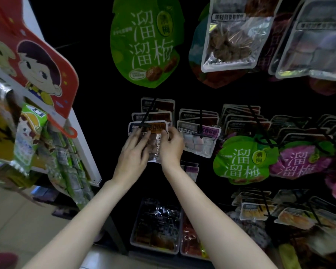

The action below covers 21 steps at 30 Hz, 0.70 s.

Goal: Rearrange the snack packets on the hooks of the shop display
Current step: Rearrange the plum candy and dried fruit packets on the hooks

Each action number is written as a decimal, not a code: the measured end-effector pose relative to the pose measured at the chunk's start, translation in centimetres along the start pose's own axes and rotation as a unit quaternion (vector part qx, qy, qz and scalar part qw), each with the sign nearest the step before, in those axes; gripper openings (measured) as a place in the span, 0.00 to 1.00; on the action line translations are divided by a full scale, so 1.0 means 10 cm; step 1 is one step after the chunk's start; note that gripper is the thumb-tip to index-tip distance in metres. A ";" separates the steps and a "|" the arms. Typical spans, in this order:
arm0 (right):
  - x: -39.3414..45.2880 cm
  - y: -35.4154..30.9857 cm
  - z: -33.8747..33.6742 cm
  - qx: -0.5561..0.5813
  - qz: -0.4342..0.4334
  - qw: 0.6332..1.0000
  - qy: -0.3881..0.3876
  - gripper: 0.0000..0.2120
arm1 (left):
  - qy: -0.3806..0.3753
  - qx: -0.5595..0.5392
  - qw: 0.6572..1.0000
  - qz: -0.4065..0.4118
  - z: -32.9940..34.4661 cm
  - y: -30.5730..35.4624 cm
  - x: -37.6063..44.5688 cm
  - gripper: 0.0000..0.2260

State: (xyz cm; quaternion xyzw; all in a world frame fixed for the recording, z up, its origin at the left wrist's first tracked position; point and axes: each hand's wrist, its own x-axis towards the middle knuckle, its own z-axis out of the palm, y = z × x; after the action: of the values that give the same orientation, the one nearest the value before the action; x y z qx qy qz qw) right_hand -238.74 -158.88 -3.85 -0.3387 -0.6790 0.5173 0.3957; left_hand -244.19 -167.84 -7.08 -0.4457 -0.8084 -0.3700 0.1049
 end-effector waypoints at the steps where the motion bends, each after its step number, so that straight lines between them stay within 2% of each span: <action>1: 0.02 0.01 0.02 -0.001 0.011 1.000 -0.013 0.11 | -0.021 0.009 1.000 -0.006 0.01 0.00 0.02 0.23; 4: 0.02 0.09 0.00 -0.026 0.042 0.997 -0.060 0.16 | -0.079 0.062 0.994 -0.039 0.10 -0.04 0.16 0.26; 9: -0.05 0.38 -0.33 -0.124 0.066 0.985 -0.097 0.19 | -0.120 0.129 0.982 -0.067 0.25 -0.05 0.40 0.27; 12: -0.08 0.46 -0.66 -0.151 0.055 0.985 -0.057 0.21 | -0.123 0.143 0.977 -0.094 0.35 -0.02 0.53 0.26; 16: -0.10 0.45 -1.01 -0.167 0.007 0.986 0.002 0.15 | -0.135 0.112 0.980 -0.095 0.45 0.08 0.52 0.28; 21: -0.09 0.43 -1.18 -0.182 -0.076 0.978 0.064 0.23 | -0.138 0.037 0.989 -0.043 0.48 0.16 0.15 0.26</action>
State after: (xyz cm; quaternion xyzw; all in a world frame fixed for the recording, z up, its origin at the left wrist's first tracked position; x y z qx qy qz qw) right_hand -227.57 -153.54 -6.41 -0.3848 -0.7589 0.3310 0.4079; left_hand -242.99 -163.03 -8.90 -0.4531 -0.8465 -0.2793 -0.0075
